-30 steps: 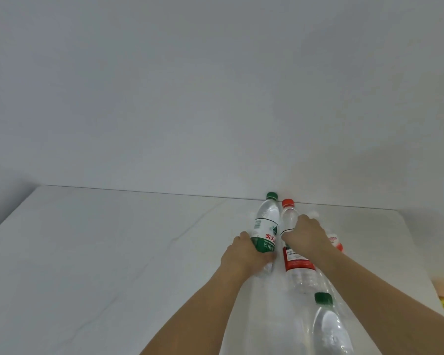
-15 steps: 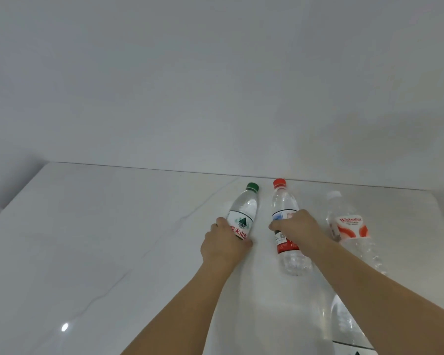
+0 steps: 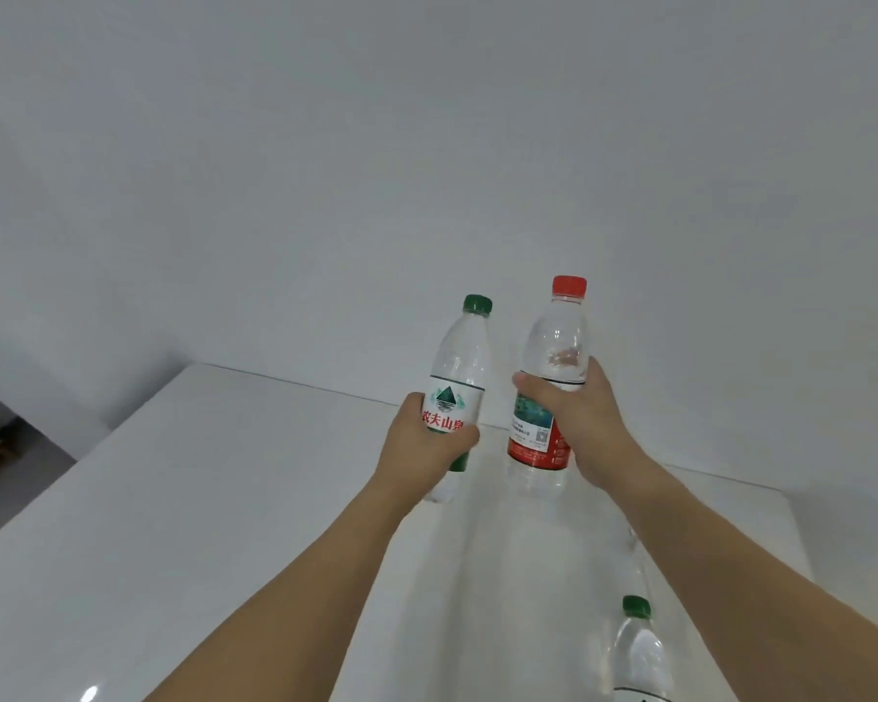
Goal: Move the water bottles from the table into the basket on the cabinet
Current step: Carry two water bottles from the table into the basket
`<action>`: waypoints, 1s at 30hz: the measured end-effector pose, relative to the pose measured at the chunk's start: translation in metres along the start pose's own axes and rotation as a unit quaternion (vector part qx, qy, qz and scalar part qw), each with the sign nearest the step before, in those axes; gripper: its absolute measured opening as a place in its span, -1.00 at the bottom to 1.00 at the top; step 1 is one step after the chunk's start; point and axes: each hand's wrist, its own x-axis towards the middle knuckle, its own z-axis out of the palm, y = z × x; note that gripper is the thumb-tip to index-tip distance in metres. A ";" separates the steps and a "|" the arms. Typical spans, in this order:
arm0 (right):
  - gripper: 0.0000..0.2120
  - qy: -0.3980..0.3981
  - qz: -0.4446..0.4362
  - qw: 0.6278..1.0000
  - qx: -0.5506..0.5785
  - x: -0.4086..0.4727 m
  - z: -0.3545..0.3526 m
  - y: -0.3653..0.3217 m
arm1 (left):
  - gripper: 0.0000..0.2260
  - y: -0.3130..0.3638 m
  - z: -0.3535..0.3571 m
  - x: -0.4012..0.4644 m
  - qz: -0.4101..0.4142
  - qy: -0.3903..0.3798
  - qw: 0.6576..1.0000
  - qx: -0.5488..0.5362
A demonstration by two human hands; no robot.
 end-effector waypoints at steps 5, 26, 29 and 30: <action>-0.53 -0.037 -0.113 0.989 0.091 -0.070 0.027 -0.111 | -0.64 0.100 -0.086 -0.068 0.100 0.065 0.993 -0.020; -0.55 -0.104 -0.196 0.971 0.088 -0.310 0.302 -0.169 | -0.62 0.089 -0.404 -0.277 0.245 0.250 0.927 -0.135; -0.52 -0.121 -0.196 0.971 0.072 -0.340 0.358 -0.153 | -0.63 0.059 -0.450 -0.303 0.244 0.277 0.922 -0.115; -0.49 -0.123 -0.196 0.970 0.071 -0.349 0.374 -0.150 | -0.64 0.050 -0.464 -0.311 0.239 0.284 0.922 -0.107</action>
